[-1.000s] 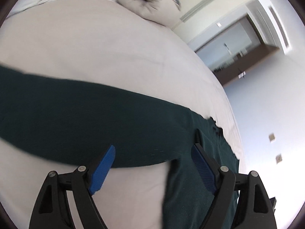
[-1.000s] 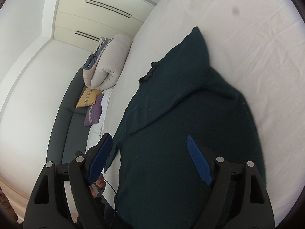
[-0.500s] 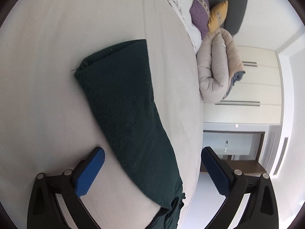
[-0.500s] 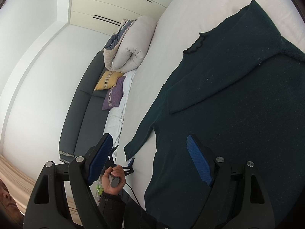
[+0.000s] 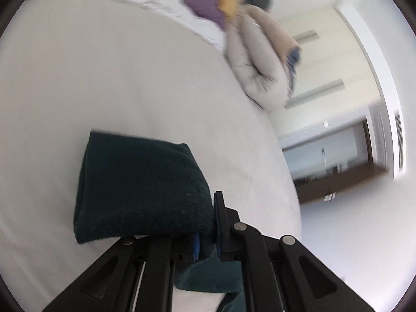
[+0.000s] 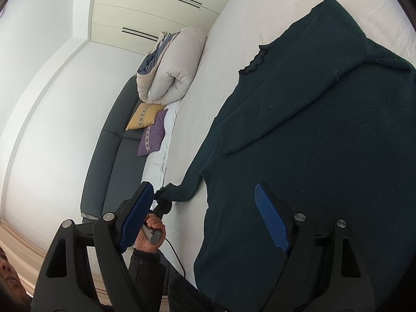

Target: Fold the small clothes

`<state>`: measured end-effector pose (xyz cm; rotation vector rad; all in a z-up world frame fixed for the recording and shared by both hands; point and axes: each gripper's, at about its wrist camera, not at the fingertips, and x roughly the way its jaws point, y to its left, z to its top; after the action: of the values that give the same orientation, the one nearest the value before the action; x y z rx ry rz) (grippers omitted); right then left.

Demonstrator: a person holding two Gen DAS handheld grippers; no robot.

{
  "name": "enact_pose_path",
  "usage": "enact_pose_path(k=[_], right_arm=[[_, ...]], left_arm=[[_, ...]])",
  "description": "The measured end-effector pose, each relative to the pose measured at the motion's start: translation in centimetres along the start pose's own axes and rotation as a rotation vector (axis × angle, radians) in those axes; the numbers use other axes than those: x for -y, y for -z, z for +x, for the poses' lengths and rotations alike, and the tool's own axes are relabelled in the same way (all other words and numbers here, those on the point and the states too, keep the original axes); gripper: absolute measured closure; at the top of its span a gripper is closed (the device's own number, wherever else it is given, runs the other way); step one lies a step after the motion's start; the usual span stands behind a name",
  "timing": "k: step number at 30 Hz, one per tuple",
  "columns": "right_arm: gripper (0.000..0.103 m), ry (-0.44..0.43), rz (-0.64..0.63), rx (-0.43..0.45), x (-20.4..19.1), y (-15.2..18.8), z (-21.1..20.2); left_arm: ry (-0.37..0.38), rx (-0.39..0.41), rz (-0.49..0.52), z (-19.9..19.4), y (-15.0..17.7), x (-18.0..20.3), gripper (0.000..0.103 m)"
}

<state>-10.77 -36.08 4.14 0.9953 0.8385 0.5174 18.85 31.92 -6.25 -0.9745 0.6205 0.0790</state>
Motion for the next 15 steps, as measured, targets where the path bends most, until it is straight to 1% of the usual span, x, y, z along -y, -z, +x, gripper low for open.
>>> enact_pose_path(k=[1, 2, 4, 5, 6, 8, 9, 10, 11, 13, 15], right_arm=[[0.023, 0.000, 0.008, 0.010, 0.3, -0.3, -0.1], [0.023, 0.000, 0.017, 0.019, 0.6, -0.5, -0.2], [0.023, -0.003, 0.037, 0.039, 1.2, -1.3, -0.5], [0.023, 0.000, 0.044, 0.048, 1.4, -1.8, -0.5], [0.023, 0.007, 0.050, 0.054, 1.7, -2.3, -0.5], [0.023, 0.023, 0.070, 0.046, 2.2, -3.4, 0.3], [0.023, 0.025, 0.080, 0.037, 2.4, -3.9, 0.8], [0.023, 0.023, 0.083, 0.026, 2.7, -4.5, 1.4], [0.023, 0.018, 0.087, 0.014, 2.9, -4.9, 2.1], [0.023, 0.015, 0.120, -0.019, 3.8, -5.7, 3.7], [0.023, 0.002, 0.159, -0.057, 4.8, -6.1, 5.6]], left_arm=[[-0.012, -0.024, 0.166, 0.6, 1.3, 4.0, 0.096], [-0.027, -0.042, 0.346, 1.3, 3.4, 8.1, 0.096], [-0.075, -0.056, 0.674, 2.8, 9.3, 14.6, 0.096], [-0.104, -0.063, 0.831, 3.6, 13.0, 16.9, 0.096], [-0.149, -0.049, 0.978, 4.5, 16.8, 18.6, 0.093], [-0.239, -0.005, 1.251, 6.2, 24.1, 19.9, 0.093], [-0.273, -0.007, 1.349, 7.2, 26.7, 19.9, 0.093], [-0.296, -0.009, 1.416, 8.0, 29.0, 19.4, 0.093], [-0.316, -0.018, 1.463, 8.7, 30.6, 18.8, 0.093], [-0.358, -0.039, 1.529, 9.9, 32.4, 17.5, 0.093], [-0.375, -0.060, 1.529, 10.3, 32.5, 16.4, 0.092]])
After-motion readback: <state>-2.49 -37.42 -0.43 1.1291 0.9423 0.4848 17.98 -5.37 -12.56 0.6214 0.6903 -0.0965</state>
